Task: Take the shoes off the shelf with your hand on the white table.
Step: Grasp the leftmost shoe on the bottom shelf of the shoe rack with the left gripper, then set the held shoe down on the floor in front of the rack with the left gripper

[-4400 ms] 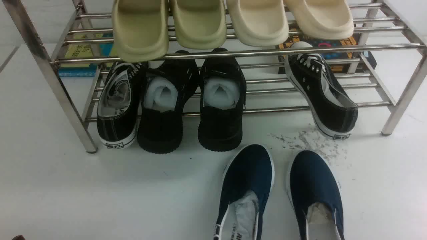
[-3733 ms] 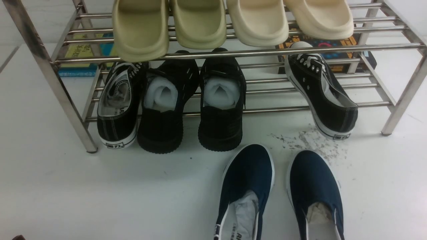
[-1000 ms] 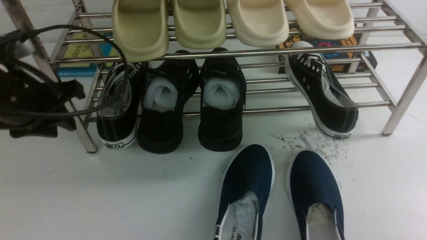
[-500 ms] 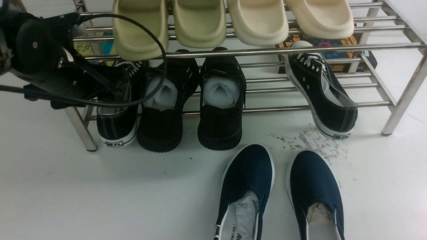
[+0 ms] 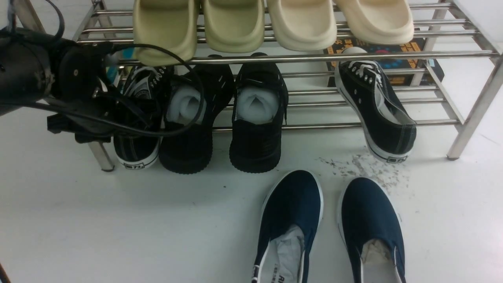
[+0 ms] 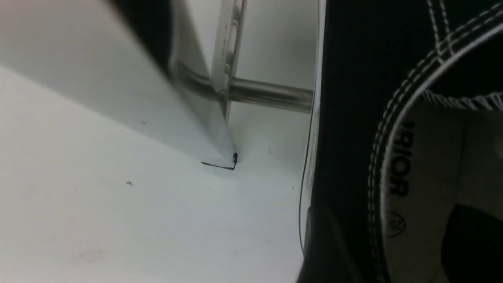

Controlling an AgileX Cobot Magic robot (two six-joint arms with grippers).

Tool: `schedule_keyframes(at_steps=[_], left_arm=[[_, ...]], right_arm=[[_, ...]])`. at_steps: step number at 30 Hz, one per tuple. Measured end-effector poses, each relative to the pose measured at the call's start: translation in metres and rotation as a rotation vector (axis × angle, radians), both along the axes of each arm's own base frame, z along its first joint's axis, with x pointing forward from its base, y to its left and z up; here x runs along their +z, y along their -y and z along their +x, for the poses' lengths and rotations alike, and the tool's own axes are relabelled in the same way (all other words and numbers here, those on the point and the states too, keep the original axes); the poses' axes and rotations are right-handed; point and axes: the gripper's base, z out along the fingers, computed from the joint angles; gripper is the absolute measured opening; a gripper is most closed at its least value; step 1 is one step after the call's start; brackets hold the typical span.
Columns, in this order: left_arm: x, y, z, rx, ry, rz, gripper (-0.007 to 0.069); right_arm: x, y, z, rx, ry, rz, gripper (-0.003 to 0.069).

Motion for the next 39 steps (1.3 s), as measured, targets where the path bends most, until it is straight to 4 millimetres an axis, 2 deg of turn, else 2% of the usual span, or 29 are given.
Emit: schedule_keyframes(at_steps=[2,4,5,9,12,20,26,28,30,33,39], left_arm=[[-0.003,0.001,0.001,-0.003,-0.009,0.003,0.0386],[-0.006,0.0,0.002,-0.008,-0.027,0.019,0.0294],[-0.006,0.0,0.002,-0.008,-0.027,0.021,0.0286],[-0.008,0.0,0.002,0.008,-0.036,0.023,0.0076],[-0.008,-0.001,0.002,0.044,-0.04,0.0,0.0018],[0.0,-0.002,-0.003,0.065,-0.037,-0.016,0.0013],[0.029,-0.008,-0.026,0.102,-0.037,-0.033,0.0012],[0.046,-0.011,-0.04,0.113,-0.017,-0.039,0.0012],[0.054,-0.013,-0.047,0.117,-0.012,-0.038,0.0013],[0.077,-0.021,-0.071,0.141,-0.01,-0.022,0.0013],[0.106,-0.037,-0.119,0.194,-0.047,0.035,0.0018]], right_arm=[[0.0,0.0,0.0,0.0,0.0,0.0,0.0237],[0.0,0.0,0.0,0.0,0.0,0.0,0.0237],[0.0,0.0,0.0,0.0,0.0,0.0,0.0237],[0.0,0.0,0.0,0.0,0.0,0.0,0.0237],[0.0,0.0,0.0,0.0,0.0,0.0,0.0237],[0.0,0.0,0.0,0.0,0.0,0.0,0.0237],[0.0,0.0,0.0,0.0,0.0,0.0,0.0237],[0.0,0.0,0.0,0.0,0.0,0.0,0.0237],[0.0,0.0,0.0,0.0,0.0,0.0,0.0237],[0.0,0.0,0.0,0.0,0.0,0.0,0.0237],[0.0,0.0,0.0,0.0,0.0,0.0,0.0237]])
